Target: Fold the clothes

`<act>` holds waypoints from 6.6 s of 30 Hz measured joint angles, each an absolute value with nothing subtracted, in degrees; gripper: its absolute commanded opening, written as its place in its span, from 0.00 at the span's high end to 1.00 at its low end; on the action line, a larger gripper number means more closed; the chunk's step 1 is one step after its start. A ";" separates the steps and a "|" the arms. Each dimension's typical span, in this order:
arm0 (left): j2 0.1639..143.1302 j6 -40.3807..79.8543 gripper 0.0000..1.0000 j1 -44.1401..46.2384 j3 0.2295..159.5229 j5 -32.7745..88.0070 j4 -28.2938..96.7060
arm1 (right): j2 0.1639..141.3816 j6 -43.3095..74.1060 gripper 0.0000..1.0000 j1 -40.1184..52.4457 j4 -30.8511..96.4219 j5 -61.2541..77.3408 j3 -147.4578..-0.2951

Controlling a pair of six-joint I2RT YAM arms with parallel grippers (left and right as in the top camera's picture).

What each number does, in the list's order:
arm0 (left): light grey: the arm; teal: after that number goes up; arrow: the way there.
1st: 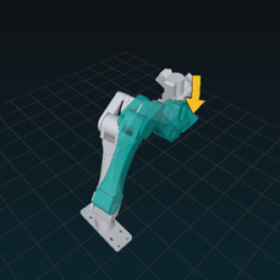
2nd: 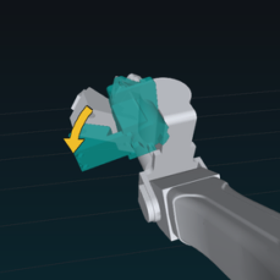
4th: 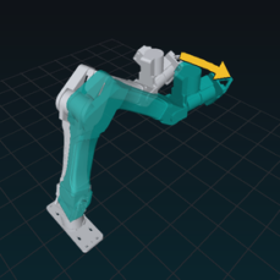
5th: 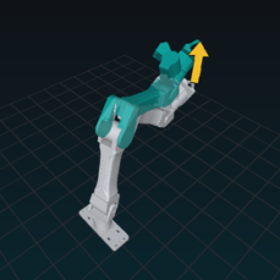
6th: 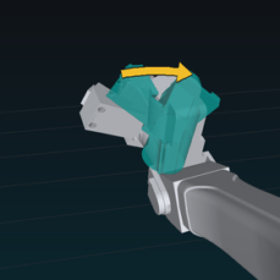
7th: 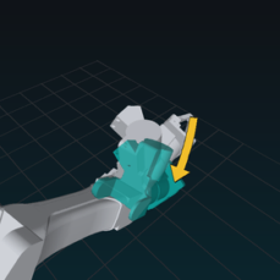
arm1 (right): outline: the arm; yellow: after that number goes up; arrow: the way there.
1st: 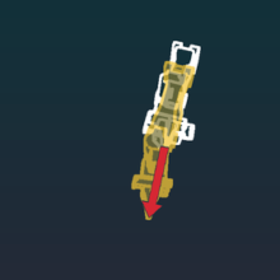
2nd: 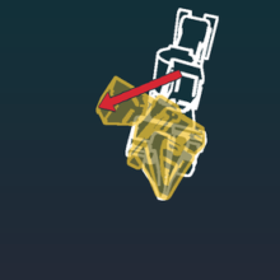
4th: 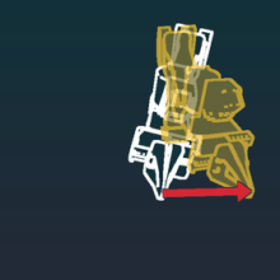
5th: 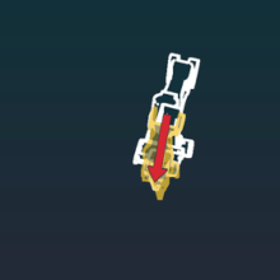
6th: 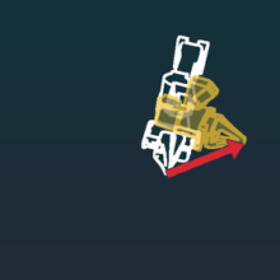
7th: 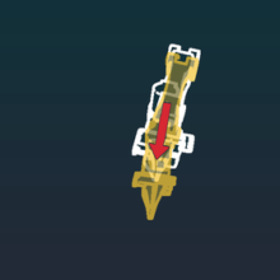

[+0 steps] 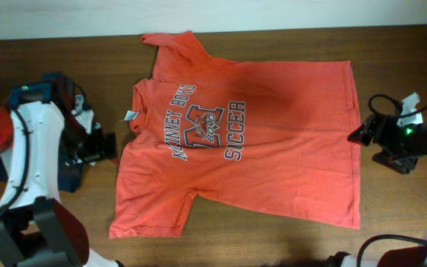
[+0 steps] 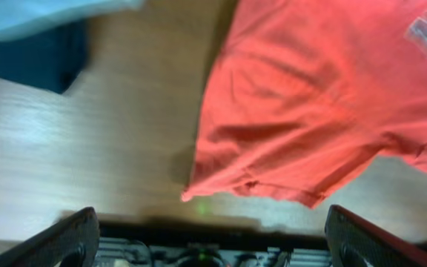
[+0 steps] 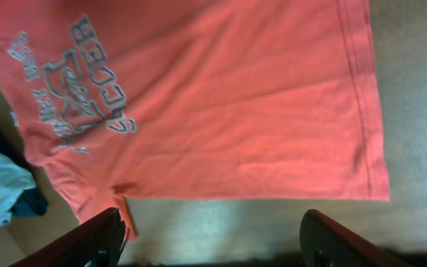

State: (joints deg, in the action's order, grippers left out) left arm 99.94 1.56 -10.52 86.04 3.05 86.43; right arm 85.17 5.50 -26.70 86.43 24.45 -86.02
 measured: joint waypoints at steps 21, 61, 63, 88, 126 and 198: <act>99.81 14.63 0.87 -10.52 50.83 7.35 66.04 | 85.08 4.47 0.18 -26.70 80.23 22.94 -75.79; 90.96 14.37 0.88 -10.52 64.51 7.75 70.39 | 85.06 18.50 0.21 -26.70 62.63 23.31 -38.35; 90.96 14.37 0.88 -10.52 64.51 7.75 70.24 | 85.06 19.57 0.21 -26.70 61.08 22.31 -38.28; 90.96 14.06 0.84 -10.52 64.51 7.75 67.46 | 78.41 31.64 0.12 -26.70 66.19 3.05 -44.82; 90.96 10.94 0.71 -10.52 64.51 10.41 66.89 | 78.04 26.33 0.96 -26.70 57.23 8.19 -46.41; 102.85 -10.35 0.85 20.84 83.15 -16.16 46.22 | 83.05 16.67 0.55 -26.70 30.17 22.22 -48.93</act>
State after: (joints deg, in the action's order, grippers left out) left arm 102.85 -10.35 20.84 83.15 -16.16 46.22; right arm 83.05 16.67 -26.70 30.17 22.22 -48.93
